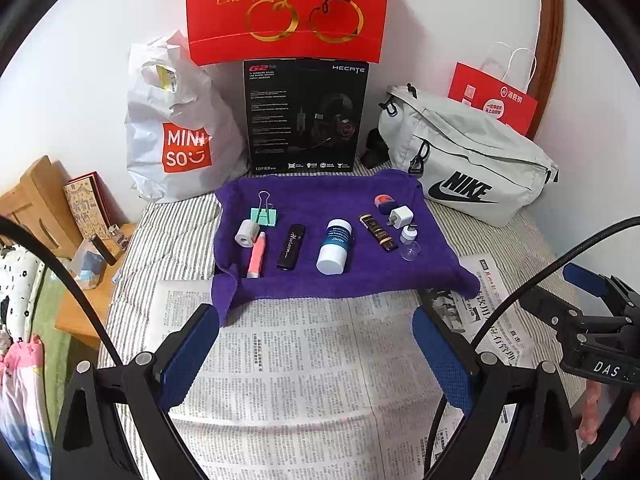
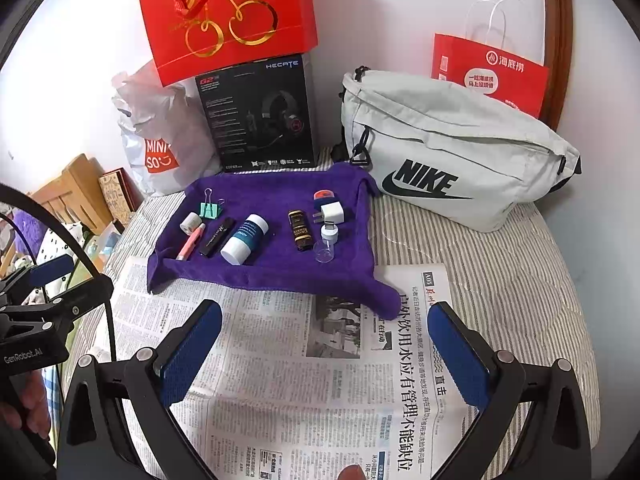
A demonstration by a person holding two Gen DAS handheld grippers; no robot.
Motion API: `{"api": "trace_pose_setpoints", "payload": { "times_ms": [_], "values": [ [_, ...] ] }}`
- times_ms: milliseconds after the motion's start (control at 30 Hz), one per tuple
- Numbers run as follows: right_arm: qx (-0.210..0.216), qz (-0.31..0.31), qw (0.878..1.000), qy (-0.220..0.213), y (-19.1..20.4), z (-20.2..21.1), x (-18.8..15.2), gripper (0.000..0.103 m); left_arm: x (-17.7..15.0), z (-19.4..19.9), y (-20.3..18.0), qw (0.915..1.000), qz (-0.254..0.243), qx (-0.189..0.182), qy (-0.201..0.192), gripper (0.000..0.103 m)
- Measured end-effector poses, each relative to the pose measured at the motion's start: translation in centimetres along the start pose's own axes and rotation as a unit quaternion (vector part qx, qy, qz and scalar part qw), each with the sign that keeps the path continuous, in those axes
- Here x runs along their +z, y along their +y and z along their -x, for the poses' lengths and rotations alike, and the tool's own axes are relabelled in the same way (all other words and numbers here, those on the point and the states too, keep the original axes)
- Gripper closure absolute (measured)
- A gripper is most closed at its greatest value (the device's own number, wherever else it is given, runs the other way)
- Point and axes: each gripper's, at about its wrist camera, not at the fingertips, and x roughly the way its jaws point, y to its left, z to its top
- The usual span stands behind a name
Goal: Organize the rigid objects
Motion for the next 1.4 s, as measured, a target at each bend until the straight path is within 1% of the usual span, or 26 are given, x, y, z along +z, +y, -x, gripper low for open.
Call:
{"api": "trace_pose_setpoints", "payload": {
  "times_ms": [333,733,1400],
  "values": [
    [-0.005,0.017,1.0,0.001,0.8,0.6,-0.3,0.001,-0.2,0.2,0.3,0.9999,0.01,-0.002,0.002,0.005],
    [-0.004,0.021,1.0,-0.002,1.2,1.1,-0.2,0.001,-0.5,0.5,1.2,0.9997,0.021,0.008,0.006,0.005],
    [-0.008,0.024,1.0,0.001,1.7,1.3,-0.4,0.001,-0.8,0.9,1.0,0.9997,0.018,0.015,0.006,0.005]
  ]
}}
